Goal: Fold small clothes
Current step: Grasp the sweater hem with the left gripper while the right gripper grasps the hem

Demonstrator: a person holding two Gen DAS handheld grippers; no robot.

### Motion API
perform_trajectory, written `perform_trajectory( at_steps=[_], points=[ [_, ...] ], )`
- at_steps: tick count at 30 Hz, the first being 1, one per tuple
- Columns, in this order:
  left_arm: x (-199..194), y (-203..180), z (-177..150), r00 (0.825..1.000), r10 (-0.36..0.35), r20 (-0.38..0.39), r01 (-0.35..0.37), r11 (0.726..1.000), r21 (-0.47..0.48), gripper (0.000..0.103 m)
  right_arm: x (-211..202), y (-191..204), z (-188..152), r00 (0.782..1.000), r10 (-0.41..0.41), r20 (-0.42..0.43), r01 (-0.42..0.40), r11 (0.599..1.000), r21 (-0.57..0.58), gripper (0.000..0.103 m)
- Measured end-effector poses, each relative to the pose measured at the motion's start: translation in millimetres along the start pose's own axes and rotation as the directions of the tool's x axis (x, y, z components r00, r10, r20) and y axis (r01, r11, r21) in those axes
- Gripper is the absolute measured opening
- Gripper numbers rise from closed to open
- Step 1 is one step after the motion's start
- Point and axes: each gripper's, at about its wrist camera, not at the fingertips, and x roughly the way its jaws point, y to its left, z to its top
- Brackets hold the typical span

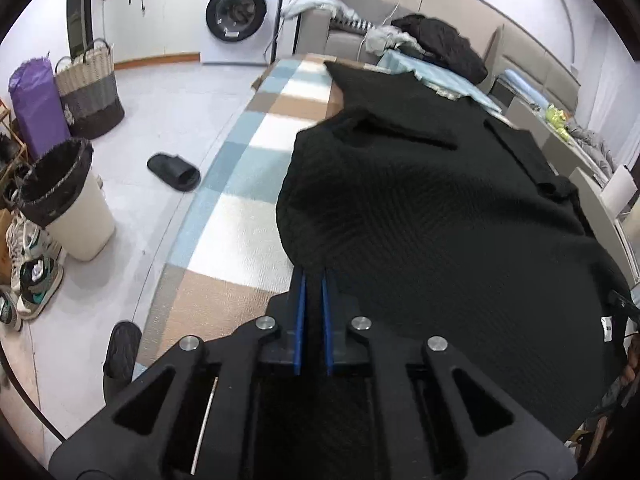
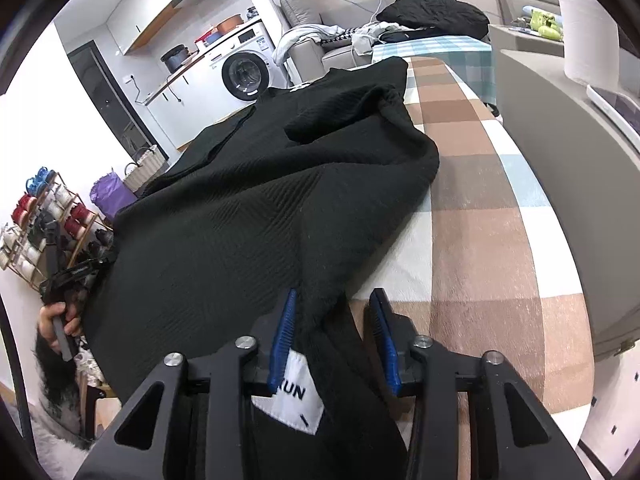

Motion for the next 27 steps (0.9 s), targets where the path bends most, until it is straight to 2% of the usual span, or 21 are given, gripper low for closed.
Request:
perform_trajectory(
  at_steps=[1,4,7,11,17,22,27],
  points=[
    [-6.8,-1.4,0.4,1.000,-0.004,0.022,0.004,1.000,0.007,0.005,-0.2,2.3,1.2,1.000,-0.010,0.012,0.011,1.000,-0.012,0.007],
    [-32.5,-2.8,-0.4,0.996,-0.028,0.086,0.027,1.000,0.016,0.005,-14.5,10.7,3.7,0.993,-0.006,0.120,0.013,0.998,-0.062,0.004],
    [-60.0,-4.1,-4.2,0.988,-0.061,0.140,0.059,0.998,0.015,0.004,-39.2,13.4,2.0,0.976,0.048,0.211,-0.033,0.997,-0.073,0.004],
    [-92.3,-15.3,-3.8,0.979,-0.098,0.181,0.089,0.994,0.062,0.004,-62.7,13.2,-7.6,0.978,0.051,0.205,-0.028,0.993,-0.114,0.004],
    [-135.5,-21.7,-12.0,0.969,-0.140,0.205,0.112,0.983,0.144,0.004,-109.2,6.8,-21.9,0.957,0.156,0.245,-0.120,0.981,-0.154,0.004],
    [-135.8,-10.5,-8.3,0.970,-0.132,0.205,0.113,0.988,0.100,0.004,-114.7,1.1,-15.2,0.953,0.135,0.273,-0.100,0.985,-0.138,0.004],
    [-105.3,3.8,13.4,0.975,-0.110,0.193,0.106,0.994,0.032,0.004,-101.2,0.5,3.5,0.950,0.120,0.289,-0.095,0.990,-0.101,0.004]
  ],
)
